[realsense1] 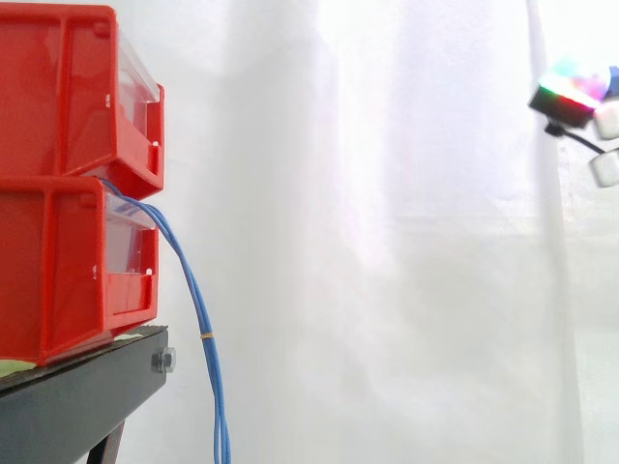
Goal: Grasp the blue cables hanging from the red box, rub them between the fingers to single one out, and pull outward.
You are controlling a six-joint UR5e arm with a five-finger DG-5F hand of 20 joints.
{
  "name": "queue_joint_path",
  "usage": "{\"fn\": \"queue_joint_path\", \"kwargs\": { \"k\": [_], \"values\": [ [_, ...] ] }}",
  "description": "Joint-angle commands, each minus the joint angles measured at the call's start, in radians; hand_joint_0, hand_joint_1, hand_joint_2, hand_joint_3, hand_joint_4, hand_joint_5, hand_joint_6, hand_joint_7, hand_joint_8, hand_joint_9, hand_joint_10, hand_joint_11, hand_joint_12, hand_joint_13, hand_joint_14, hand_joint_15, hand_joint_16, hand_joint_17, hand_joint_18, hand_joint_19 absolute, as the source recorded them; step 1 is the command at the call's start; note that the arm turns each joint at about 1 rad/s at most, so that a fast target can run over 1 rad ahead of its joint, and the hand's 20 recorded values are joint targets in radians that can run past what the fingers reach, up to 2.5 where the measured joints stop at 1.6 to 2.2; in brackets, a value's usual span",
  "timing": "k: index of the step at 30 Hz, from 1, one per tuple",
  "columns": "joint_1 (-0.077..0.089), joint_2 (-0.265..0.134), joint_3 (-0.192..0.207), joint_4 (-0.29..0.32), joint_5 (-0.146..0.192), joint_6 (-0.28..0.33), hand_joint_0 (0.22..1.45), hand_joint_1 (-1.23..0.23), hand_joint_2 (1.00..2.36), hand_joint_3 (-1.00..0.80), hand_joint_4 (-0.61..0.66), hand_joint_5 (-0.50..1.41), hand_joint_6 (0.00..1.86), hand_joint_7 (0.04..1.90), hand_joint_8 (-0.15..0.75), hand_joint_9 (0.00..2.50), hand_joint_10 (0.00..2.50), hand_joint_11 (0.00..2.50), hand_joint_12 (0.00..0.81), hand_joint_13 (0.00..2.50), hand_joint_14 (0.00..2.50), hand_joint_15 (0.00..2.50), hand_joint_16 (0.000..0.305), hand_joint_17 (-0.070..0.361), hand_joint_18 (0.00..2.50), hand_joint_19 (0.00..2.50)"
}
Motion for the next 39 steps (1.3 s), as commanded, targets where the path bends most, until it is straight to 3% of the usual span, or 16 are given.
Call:
{"fn": "queue_joint_path", "kwargs": {
  "k": [1, 26, 33, 39],
  "values": [
    [0.000, 0.000, 0.000, 0.000, 0.000, 0.000, 0.41, -0.56, 1.00, -0.50, 0.10, -0.27, 0.50, 0.57, 0.234, 0.36, 0.00, 0.01, 0.416, 0.30, 0.00, 0.13, 0.071, 0.160, 0.36, 0.35],
    [0.000, 0.000, 0.001, -0.005, 0.003, 0.000, 0.41, -0.52, 1.00, -0.50, 0.14, -0.26, 0.50, 0.56, 0.250, 0.38, 0.00, 0.00, 0.425, 0.26, 0.00, 0.10, 0.071, 0.160, 0.31, 0.30],
    [0.008, 0.000, 0.001, -0.077, -0.002, 0.002, 0.41, -0.52, 1.00, -0.50, 0.13, -0.26, 0.50, 0.56, 0.248, 0.38, 0.00, 0.00, 0.424, 0.27, 0.00, 0.10, 0.070, 0.158, 0.31, 0.31],
    [0.009, -0.001, 0.001, -0.097, -0.002, 0.003, 0.42, -0.52, 1.00, -0.50, 0.13, -0.26, 0.50, 0.56, 0.247, 0.37, 0.00, 0.00, 0.422, 0.27, 0.00, 0.11, 0.071, 0.159, 0.31, 0.32]
  ]
}}
